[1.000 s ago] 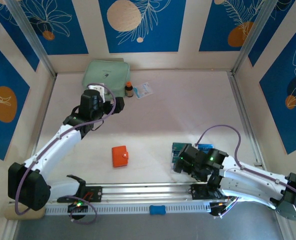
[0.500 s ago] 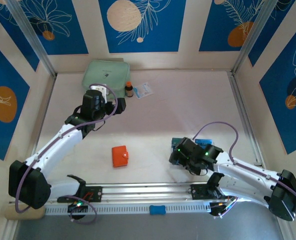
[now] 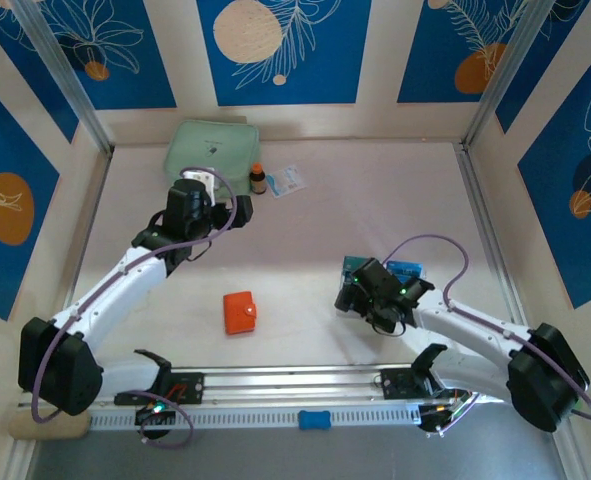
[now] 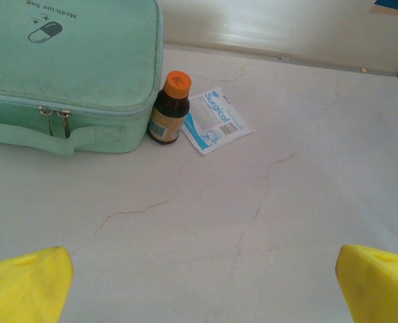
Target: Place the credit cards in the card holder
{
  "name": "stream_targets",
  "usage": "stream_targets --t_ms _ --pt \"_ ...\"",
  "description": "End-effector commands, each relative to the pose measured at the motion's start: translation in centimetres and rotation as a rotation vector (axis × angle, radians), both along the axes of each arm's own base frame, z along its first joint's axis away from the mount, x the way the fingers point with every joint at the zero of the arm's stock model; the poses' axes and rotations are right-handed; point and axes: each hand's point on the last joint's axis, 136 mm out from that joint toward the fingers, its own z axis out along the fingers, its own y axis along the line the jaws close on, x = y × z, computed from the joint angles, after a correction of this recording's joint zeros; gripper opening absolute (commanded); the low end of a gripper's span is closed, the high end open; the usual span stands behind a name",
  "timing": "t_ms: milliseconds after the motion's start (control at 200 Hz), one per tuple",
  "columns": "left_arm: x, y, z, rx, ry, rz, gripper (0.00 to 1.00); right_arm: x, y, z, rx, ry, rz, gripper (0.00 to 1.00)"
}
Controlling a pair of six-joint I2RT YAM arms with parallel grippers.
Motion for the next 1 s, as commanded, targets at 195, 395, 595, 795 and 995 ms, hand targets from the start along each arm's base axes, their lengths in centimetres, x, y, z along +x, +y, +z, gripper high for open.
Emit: stream_targets --t_ms 195,395,595,795,995 --pt "0.7 -0.8 1.8 -0.002 -0.052 -0.013 1.0 4.9 0.3 1.4 0.017 -0.079 0.032 0.94" --pt "0.6 -0.9 1.6 0.0 -0.049 -0.017 1.0 7.5 -0.3 1.3 0.001 -0.086 0.036 0.94" --pt "0.4 -0.8 1.3 0.004 -0.044 -0.017 1.0 10.2 0.0 1.1 0.0 -0.099 0.054 0.95" --pt "-0.1 -0.7 1.0 0.006 -0.041 -0.016 1.0 12.8 -0.1 0.8 -0.021 -0.108 0.081 0.95" --pt "-0.5 -0.5 1.3 0.006 -0.047 -0.013 1.0 14.4 -1.2 0.3 -0.052 -0.091 0.106 0.95"
